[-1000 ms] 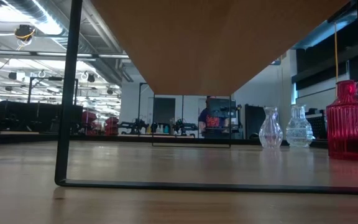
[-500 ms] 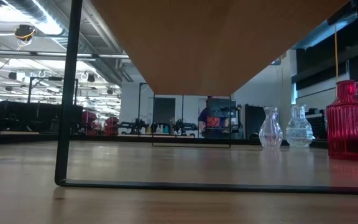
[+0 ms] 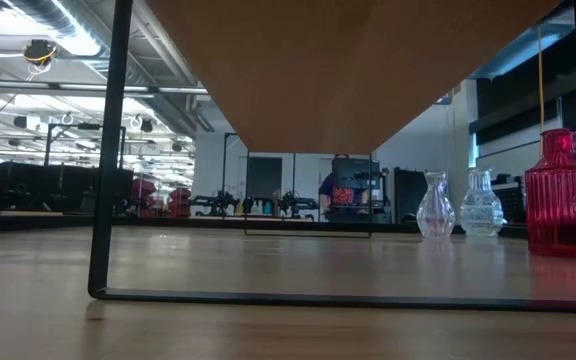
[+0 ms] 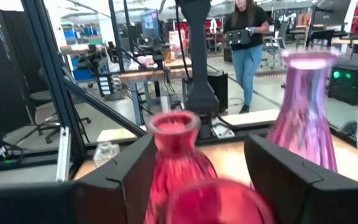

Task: Sort vases onto shelf
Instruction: Put red vase on the shelf aligned with the other red vase

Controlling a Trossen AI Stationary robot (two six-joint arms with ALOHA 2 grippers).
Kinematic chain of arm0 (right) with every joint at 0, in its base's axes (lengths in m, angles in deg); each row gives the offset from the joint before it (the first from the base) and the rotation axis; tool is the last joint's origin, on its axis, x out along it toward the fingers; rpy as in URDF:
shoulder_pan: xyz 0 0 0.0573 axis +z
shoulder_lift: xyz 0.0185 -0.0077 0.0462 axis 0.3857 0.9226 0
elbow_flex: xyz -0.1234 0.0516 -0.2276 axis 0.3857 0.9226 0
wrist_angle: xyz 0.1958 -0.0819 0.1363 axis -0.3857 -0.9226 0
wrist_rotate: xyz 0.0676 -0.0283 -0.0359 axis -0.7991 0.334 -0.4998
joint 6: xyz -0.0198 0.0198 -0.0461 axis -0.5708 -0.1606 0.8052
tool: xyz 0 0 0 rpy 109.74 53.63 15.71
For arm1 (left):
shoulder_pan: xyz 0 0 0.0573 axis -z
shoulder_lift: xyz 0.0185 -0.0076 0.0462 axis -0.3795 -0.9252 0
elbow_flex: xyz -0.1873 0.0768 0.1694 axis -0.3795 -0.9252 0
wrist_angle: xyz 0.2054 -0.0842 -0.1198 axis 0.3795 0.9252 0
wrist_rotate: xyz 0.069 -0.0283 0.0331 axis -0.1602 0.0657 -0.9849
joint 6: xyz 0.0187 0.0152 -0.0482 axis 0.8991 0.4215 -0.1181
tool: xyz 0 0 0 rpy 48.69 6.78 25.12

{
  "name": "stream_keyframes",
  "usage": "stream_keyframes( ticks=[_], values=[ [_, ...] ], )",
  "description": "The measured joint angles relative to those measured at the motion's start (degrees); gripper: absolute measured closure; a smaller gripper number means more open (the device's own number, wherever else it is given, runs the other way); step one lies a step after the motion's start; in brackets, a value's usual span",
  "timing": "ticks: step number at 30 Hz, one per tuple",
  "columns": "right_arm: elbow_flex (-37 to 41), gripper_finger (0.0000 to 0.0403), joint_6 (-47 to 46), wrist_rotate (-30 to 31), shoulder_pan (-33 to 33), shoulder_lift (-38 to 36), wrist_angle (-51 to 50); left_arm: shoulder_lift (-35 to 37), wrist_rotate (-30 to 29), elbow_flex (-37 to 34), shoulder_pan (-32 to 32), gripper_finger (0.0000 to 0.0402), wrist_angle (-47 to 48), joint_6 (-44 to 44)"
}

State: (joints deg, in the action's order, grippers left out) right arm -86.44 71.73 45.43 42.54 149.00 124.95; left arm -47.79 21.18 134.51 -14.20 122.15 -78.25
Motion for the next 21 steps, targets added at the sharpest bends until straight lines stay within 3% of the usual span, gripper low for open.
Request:
stream_keyframes(
  ticks=[5,10,17,21],
  values=[
    [-0.51,0.0173,1.46,0.57,0.00,-2.71,-2.54,0.00,0.00,-0.02,0.00,0.0284,0.00,-0.09],
    [-0.51,0.0173,-0.22,2.38,0.04,-11.64,-10.60,0.00,0.00,0.00,0.22,0.0284,0.00,-0.44],
    [-0.57,0.0184,-13.90,0.21,0.04,-25.24,-46.13,0.00,-0.02,-0.02,0.22,0.0284,0.00,0.43],
    [-0.57,0.0212,-17.75,-4.57,0.04,-26.39,-52.67,0.00,-0.23,-0.02,0.17,0.0284,-0.02,1.88]
  ],
)
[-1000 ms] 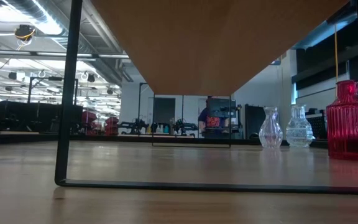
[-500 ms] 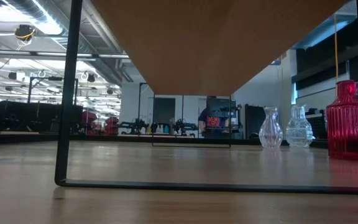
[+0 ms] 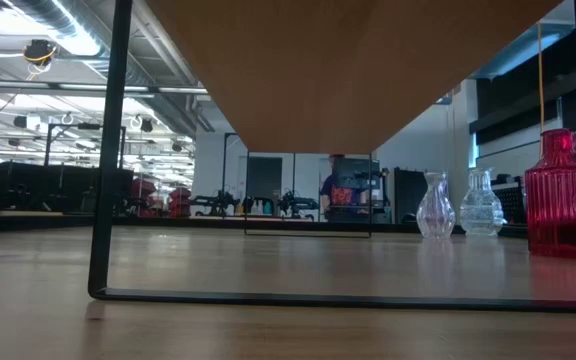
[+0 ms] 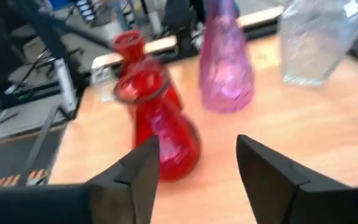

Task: Sort vases onto shelf
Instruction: Put red vase on the shelf aligned with the other red vase

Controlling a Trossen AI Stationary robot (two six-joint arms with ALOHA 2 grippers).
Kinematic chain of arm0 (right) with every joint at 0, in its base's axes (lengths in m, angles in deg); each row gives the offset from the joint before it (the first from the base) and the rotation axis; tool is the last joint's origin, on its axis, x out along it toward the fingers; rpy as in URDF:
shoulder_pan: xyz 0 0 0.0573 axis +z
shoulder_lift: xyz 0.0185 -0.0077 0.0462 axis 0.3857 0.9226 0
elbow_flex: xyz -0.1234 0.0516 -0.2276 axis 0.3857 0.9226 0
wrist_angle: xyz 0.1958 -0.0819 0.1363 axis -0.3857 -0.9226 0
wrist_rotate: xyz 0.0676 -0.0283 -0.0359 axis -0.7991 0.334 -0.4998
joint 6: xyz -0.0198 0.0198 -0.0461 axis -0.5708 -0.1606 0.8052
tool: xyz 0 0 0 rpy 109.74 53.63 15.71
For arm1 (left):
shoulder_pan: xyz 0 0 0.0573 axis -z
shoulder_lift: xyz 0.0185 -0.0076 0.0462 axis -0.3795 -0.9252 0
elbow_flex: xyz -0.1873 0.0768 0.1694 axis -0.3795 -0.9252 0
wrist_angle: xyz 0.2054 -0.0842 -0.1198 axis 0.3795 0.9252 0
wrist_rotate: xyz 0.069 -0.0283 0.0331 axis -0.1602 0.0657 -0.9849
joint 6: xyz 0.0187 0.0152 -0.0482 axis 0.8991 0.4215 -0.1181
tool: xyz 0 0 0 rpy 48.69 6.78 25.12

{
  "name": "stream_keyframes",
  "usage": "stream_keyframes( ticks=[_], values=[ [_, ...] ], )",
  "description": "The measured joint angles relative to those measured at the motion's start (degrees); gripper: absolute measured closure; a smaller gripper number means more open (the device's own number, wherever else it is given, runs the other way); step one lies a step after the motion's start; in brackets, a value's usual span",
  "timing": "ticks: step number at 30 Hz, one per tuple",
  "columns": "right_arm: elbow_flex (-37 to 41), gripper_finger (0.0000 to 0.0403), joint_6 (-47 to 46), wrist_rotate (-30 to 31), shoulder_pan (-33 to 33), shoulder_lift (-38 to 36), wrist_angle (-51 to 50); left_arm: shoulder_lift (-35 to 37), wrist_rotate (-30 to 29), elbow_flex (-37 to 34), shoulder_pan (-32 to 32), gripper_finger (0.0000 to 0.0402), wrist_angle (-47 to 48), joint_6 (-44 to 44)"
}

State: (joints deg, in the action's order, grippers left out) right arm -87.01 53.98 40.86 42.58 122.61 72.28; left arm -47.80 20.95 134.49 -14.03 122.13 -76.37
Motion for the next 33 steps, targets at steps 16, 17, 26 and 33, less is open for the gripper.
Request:
stream_keyframes(
  ticks=[16,17,26,33],
  values=[
    [0.04,0.0314,-2.87,4.22,-0.16,10.09,-0.41,-0.01,-0.09,0.01,0.00,0.0284,0.02,-0.34],
    [0.04,0.0317,-3.56,5.53,-0.17,10.12,-0.41,0.00,-0.07,0.02,0.00,0.0284,0.02,-0.44],
    [0.04,0.0337,-3.76,8.07,-0.18,10.80,0.00,-0.02,-0.05,0.00,0.00,0.0284,0.02,-0.39],
    [0.07,0.0340,-3.57,6.46,-0.15,12.61,4.25,-0.01,-0.42,0.02,0.00,0.0284,0.02,0.20]
  ],
)
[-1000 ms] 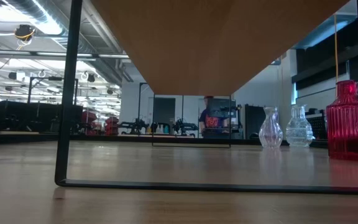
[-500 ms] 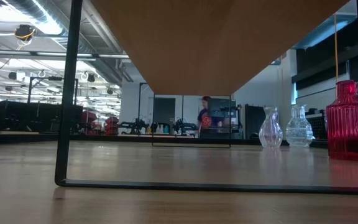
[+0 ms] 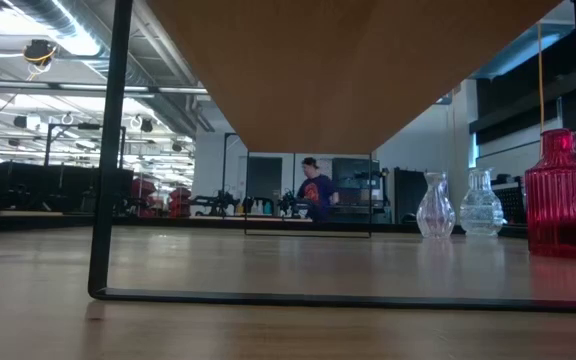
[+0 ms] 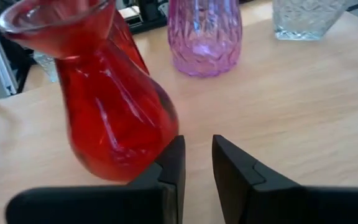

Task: Sort vases onto shelf
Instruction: Put red vase on the shelf aligned with the other red vase, then put the transparent vase on the shelf aligned with the other transparent vase

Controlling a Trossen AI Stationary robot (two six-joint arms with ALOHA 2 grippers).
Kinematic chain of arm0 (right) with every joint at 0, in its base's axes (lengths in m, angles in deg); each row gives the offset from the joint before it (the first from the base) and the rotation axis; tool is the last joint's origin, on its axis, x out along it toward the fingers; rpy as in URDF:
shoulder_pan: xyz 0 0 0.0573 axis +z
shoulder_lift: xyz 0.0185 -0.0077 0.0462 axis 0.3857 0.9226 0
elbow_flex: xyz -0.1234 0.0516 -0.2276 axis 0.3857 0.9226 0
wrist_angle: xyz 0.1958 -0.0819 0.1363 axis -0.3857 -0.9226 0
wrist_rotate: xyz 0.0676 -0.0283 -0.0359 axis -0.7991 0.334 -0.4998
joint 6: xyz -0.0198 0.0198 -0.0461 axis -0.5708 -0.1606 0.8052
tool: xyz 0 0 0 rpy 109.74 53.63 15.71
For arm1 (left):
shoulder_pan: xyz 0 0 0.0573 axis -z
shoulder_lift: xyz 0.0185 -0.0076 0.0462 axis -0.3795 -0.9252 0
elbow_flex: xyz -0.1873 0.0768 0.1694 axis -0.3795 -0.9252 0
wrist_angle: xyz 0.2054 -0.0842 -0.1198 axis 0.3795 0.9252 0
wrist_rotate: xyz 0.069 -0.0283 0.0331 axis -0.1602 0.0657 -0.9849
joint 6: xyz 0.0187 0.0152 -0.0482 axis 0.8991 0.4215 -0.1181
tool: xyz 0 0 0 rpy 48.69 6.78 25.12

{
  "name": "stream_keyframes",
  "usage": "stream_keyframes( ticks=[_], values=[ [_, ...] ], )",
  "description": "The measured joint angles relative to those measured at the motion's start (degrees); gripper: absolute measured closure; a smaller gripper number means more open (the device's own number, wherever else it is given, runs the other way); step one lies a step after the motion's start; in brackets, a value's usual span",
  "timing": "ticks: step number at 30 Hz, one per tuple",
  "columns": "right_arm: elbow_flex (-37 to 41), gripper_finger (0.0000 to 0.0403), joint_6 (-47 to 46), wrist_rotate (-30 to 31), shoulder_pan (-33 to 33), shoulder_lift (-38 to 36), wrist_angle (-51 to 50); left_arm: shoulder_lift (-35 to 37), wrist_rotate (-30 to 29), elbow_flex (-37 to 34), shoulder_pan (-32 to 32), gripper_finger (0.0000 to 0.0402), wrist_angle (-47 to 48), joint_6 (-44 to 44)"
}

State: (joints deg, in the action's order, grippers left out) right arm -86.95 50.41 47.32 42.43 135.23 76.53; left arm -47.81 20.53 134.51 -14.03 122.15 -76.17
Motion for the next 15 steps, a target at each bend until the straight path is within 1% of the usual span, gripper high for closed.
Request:
stream_keyframes(
  ticks=[4,8,12,15],
  values=[
    [0.00,0.0340,0.18,-2.09,0.00,0.94,0.49,0.02,-0.02,-0.02,0.00,0.0284,0.00,0.08],
    [0.00,0.0340,2.03,-5.28,0.11,1.97,3.51,0.02,-0.02,-0.02,0.00,0.0284,0.00,0.09],
    [0.00,0.0340,1.99,-5.31,0.11,2.18,3.11,0.02,-0.02,-0.02,0.00,0.0284,0.00,0.09],
    [0.00,0.0340,1.62,-2.86,0.11,2.14,1.05,0.01,-0.02,-0.02,0.00,0.0284,0.00,0.09]
  ],
)
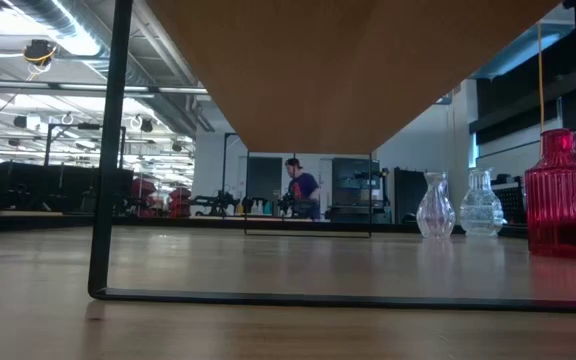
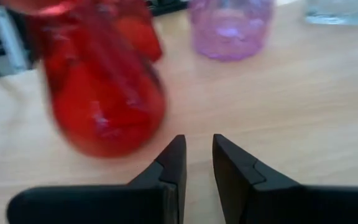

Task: Sort vases onto shelf
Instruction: Put the transparent vase on the shelf aligned with the other transparent vase

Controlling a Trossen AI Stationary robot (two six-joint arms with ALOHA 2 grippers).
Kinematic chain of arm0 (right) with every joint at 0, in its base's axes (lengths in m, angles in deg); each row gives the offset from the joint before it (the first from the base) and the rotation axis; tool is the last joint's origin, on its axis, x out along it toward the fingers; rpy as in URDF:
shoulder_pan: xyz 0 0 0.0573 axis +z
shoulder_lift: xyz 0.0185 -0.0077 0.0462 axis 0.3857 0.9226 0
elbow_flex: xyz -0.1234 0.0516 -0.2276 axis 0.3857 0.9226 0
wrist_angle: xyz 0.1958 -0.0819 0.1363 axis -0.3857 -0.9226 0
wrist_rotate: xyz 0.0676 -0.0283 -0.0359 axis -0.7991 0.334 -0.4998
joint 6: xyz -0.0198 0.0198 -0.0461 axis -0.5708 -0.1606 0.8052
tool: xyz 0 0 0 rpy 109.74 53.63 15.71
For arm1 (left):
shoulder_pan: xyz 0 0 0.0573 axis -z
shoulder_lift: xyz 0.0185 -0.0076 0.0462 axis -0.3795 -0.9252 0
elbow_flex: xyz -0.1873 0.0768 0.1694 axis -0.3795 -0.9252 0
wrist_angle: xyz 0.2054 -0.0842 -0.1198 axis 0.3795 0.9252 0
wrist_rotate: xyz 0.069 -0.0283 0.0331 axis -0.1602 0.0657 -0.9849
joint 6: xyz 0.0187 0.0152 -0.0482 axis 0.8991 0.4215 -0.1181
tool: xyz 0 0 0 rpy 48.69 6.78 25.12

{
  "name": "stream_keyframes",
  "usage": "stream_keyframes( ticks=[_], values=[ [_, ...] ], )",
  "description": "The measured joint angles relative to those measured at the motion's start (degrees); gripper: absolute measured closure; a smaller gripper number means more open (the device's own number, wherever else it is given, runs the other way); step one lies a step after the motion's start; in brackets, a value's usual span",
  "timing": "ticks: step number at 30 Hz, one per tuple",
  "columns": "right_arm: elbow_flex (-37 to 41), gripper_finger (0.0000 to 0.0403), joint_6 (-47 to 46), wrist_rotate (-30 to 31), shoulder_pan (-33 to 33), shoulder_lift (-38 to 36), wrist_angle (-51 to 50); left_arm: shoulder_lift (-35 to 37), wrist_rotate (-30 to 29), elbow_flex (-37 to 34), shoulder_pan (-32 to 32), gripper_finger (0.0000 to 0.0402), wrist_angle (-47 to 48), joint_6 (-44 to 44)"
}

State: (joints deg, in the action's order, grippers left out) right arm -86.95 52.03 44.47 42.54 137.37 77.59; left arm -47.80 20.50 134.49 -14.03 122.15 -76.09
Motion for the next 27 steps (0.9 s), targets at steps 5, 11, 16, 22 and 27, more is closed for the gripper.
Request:
stream_keyframes(
  ticks=[5,11,16,22,27],
  values=[
    [0.00,0.0340,-1.93,5.98,0.00,-1.90,-2.41,-0.01,0.00,0.00,0.00,0.0284,0.00,0.00],
    [-6.43,0.0340,-10.13,11.13,0.00,-8.40,-23.21,0.00,0.55,0.00,0.02,0.0284,0.00,0.34],
    [-15.99,0.0340,-26.70,10.49,0.00,-12.22,-54.27,0.00,0.49,0.00,0.02,0.0284,0.00,0.88],
    [-20.99,0.0339,-42.53,3.25,-0.71,-14.03,-77.87,-0.01,-1.37,0.01,0.00,0.0284,-0.01,0.96],
    [-17.45,0.0294,-44.62,-6.75,-4.03,-16.06,-77.31,-0.01,-2.20,0.00,0.00,0.0284,0.00,0.96]
  ],
)
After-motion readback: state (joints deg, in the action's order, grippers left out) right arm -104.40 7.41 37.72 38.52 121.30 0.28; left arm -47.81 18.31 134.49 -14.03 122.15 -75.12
